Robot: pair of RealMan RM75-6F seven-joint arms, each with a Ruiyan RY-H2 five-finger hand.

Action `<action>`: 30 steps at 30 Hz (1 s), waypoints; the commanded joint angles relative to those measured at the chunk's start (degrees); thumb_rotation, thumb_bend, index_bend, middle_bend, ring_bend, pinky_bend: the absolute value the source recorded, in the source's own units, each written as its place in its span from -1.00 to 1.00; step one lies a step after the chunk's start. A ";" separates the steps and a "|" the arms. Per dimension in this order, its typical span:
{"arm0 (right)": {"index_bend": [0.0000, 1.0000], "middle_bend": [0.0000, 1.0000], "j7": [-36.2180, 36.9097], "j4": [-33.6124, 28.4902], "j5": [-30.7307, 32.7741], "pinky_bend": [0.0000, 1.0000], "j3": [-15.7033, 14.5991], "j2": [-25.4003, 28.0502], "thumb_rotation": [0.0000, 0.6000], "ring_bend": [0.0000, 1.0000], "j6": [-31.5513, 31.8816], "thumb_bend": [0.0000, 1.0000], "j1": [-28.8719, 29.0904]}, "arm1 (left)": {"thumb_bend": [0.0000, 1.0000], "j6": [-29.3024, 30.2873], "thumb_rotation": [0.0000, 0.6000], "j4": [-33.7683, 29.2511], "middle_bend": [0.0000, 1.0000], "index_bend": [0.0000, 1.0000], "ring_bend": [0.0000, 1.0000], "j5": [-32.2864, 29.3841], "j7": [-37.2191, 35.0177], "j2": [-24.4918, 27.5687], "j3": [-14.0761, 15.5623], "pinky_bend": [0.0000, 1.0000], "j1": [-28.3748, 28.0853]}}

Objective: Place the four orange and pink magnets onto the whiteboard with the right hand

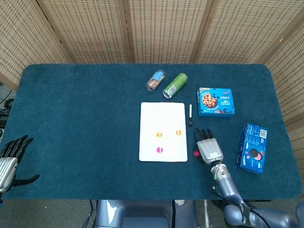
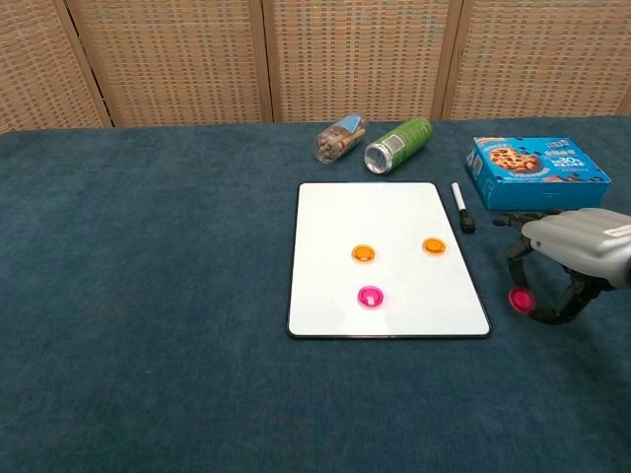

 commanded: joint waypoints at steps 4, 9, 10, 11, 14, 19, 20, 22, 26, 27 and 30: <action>0.05 -1.00 -4.13 -2.54 2.39 -1.00 2.44 -0.47 1.00 -1.00 0.12 -0.32 2.98 | -1.00 -0.03 1.00 -0.05 -1.00 -1.00 -1.00 -0.05 -0.20 0.09 -0.03 -1.00 -0.02; 0.05 -1.00 -8.92 -3.41 6.65 -1.00 4.30 -2.01 1.00 -1.00 0.49 -0.32 6.01 | -1.00 0.00 1.00 0.00 -1.00 -1.00 -1.00 0.02 -0.63 0.24 0.00 -1.00 0.01; 0.05 -1.00 -9.75 -3.41 7.41 -1.00 4.46 -2.35 1.00 -1.00 0.65 -0.32 6.49 | -1.00 0.01 1.00 0.05 -1.00 -1.00 -1.00 0.00 -0.76 0.28 0.00 -1.00 0.03; 0.05 -1.00 -10.55 -3.32 8.16 -1.00 4.58 -2.74 1.00 -1.00 0.79 -0.32 6.96 | -1.00 -0.01 1.00 0.08 -1.00 -1.00 -1.00 -0.03 -0.89 0.30 -0.03 -1.00 0.01; 0.05 -1.00 -12.66 -2.66 10.34 -1.00 4.74 -4.18 1.00 -1.00 1.08 -0.32 8.29 | -1.00 -0.26 1.00 0.19 -1.00 -1.00 -1.00 -0.24 -1.24 0.43 -0.10 -1.00 -0.11; 0.05 -1.00 -15.27 -1.25 13.94 -1.00 5.03 -6.50 1.00 -1.00 1.31 -0.31 10.28 | -1.00 -0.64 1.00 0.24 -1.00 -1.00 -1.00 -0.24 -1.70 0.62 -0.07 -1.00 -0.29; 0.05 -1.00 -15.50 -1.13 14.37 -1.00 5.02 -6.77 1.00 -1.00 1.40 -0.32 10.53 | -1.00 -0.62 1.00 0.26 -1.00 -1.00 -1.00 -0.20 -1.76 0.65 -0.07 -1.00 -0.29; 0.05 -1.00 -15.84 -0.93 14.97 -1.00 4.93 -7.13 1.00 -1.00 1.57 -0.32 10.94 | -1.00 -0.57 1.00 0.25 -1.00 -1.00 -1.00 -0.24 -1.91 0.70 -0.11 -1.00 -0.27; 0.05 -1.00 -16.41 -0.38 16.13 -1.00 4.69 -7.68 1.00 -1.00 2.15 -0.32 11.65 | -1.00 -0.54 1.00 0.26 -1.00 -1.00 -1.00 -0.16 -2.19 0.81 -0.07 -1.00 -0.25; 0.05 -1.00 -16.44 -0.36 16.24 -1.00 4.67 -7.72 1.00 -1.00 2.25 -0.32 11.72 | -1.00 -0.54 1.00 0.26 -1.00 -1.00 -1.00 -0.15 -2.21 0.82 -0.07 -1.00 -0.25; 0.05 -1.00 -16.38 -0.28 16.47 -1.00 4.59 -7.86 1.00 -1.00 2.56 -0.32 11.97 | -1.00 -0.58 1.00 0.25 -1.00 -1.00 -1.00 -0.04 -2.30 0.85 -0.02 -1.00 -0.27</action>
